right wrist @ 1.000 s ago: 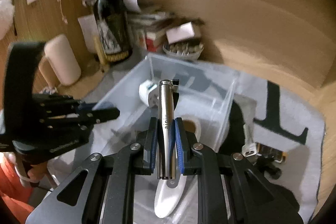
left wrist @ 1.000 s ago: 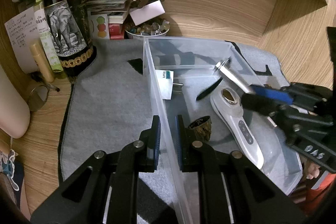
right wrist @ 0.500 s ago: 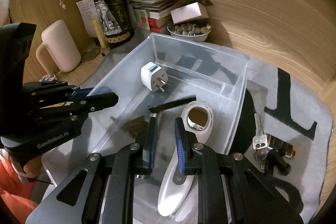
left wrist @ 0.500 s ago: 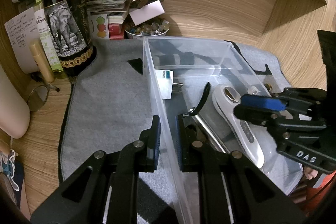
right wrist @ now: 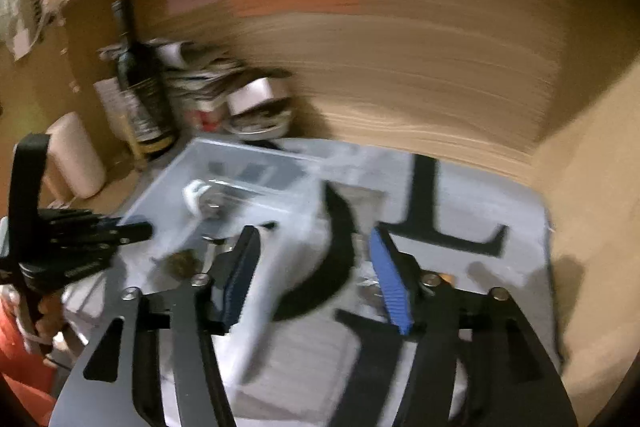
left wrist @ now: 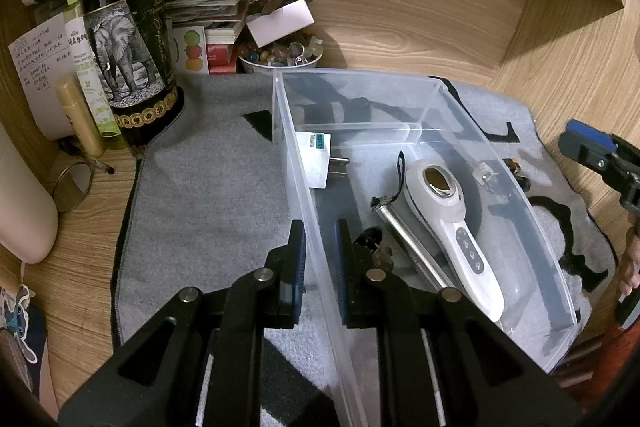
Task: Organize rigid objects
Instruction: 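Move the right gripper back toward the keys and lighter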
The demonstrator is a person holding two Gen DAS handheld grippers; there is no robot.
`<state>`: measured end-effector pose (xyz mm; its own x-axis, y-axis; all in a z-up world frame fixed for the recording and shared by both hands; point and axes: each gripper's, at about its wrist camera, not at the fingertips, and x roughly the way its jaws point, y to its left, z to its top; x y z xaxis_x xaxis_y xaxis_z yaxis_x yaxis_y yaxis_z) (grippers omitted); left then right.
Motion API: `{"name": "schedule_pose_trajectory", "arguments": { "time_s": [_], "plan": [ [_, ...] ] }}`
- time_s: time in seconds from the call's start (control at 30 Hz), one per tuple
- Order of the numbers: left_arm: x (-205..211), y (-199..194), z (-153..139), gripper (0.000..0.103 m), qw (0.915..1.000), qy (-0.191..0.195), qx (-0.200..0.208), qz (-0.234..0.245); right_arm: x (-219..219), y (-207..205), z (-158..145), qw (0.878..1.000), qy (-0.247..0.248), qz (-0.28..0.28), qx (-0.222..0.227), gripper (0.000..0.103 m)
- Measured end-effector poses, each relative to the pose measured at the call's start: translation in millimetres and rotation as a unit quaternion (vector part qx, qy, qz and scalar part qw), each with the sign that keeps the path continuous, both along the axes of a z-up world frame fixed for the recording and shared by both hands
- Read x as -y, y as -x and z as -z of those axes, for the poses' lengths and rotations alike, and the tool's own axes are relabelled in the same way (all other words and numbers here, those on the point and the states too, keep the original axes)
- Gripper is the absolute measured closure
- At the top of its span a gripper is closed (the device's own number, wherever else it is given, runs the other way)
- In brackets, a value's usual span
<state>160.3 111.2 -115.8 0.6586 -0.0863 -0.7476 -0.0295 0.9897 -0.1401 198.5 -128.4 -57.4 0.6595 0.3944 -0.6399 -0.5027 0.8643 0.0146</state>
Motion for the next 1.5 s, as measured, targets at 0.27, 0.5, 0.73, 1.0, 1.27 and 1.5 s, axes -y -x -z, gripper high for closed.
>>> {"name": "schedule_pose_trajectory", "arguments": {
  "time_s": [0.27,0.5,0.73,1.0,1.27,1.5],
  "plan": [
    [-1,-3,2,0.090,1.0000,-0.002,-0.004,-0.002,32,-13,42,0.997,0.017,0.044,-0.065,0.046],
    [-1,-5,3,0.090,1.0000,-0.003,-0.008,-0.002,37,-29,75,0.992,0.023,0.052,-0.110,0.046],
    [-2,-7,4,0.089,0.9999,-0.002,-0.011,-0.004,46,-47,81,0.990,0.017,0.078,-0.115,0.046],
    [-2,-7,4,0.089,0.9999,-0.003,-0.012,-0.004,36,-64,85,0.990,0.020,0.076,-0.114,0.046],
    [-2,-7,3,0.089,0.9999,-0.002,-0.010,-0.004,27,-75,90,0.991,0.042,0.069,-0.111,0.045],
    [-3,-6,2,0.089,1.0000,-0.003,-0.008,-0.003,33,-66,89,0.991,0.025,0.074,-0.108,0.046]
  ]
}}
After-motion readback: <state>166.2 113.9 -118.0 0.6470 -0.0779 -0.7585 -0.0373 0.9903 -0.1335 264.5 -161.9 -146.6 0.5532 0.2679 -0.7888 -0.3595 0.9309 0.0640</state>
